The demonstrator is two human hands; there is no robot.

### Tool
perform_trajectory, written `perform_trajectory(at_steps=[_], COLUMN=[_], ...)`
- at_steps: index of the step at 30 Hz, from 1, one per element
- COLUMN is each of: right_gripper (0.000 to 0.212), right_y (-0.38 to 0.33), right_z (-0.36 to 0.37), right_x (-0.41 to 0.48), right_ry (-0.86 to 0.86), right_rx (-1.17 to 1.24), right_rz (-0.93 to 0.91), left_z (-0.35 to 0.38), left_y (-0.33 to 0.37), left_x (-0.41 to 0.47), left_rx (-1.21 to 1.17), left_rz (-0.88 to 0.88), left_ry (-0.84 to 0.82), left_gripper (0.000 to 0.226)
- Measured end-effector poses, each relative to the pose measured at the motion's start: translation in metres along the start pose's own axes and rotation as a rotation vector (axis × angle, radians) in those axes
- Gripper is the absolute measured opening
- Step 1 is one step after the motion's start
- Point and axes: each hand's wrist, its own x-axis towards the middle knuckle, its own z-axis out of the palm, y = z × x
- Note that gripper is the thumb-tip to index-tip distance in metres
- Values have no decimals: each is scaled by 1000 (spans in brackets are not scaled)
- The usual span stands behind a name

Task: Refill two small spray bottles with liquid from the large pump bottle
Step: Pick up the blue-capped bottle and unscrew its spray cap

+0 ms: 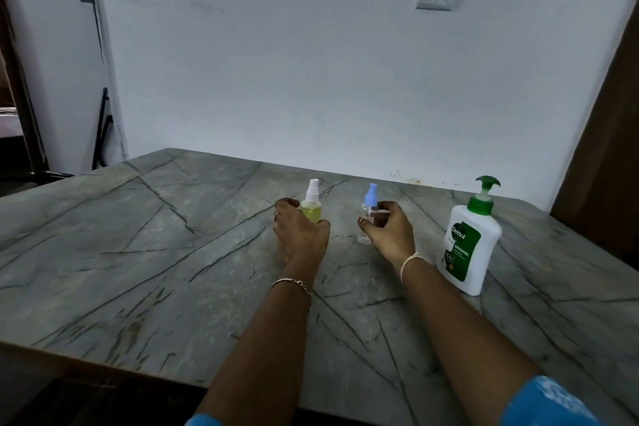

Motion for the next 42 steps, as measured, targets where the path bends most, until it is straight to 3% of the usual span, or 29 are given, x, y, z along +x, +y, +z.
perform_trajectory(at_steps=[8,10,13,15,18,23,28,34,42], right_gripper=[40,41,42,41,40,40,39,6,43], right_y=[-20,-21,-24,-29,-37,-49,-59,-80,-83], right_z=[-31,-34,-37,-38,-41,-46,-43,-28,-15], right_x=[-19,-24,-37,-46,-59,-79,-92,-95,-76], right_ry=[58,46,-1,-51,-92,-128,1,13,38], right_rx=[-45,-44,-67,-113,-176,-147,-7,241,361], right_rz=[-4,-3,-3,-20,-75,-102,-113,-48,76], left_z=[-9,-10,-13,-14,-19,-32,-41,-39,-37], left_y=[22,23,18,12,13,16,15,22,18], left_x=[-14,-20,-33,-42,-52,-64,-74,-83,-74], left_rx=[-235,-222,-152,-124,-212,-230,-172,-27,-41], left_rz=[18,56,120,135,93,146,184,296,320], left_ry=[-187,-323,-574,-655,-692,-709,-733,-754,-878], left_gripper=[24,28,53,67,74,50,51,32,29])
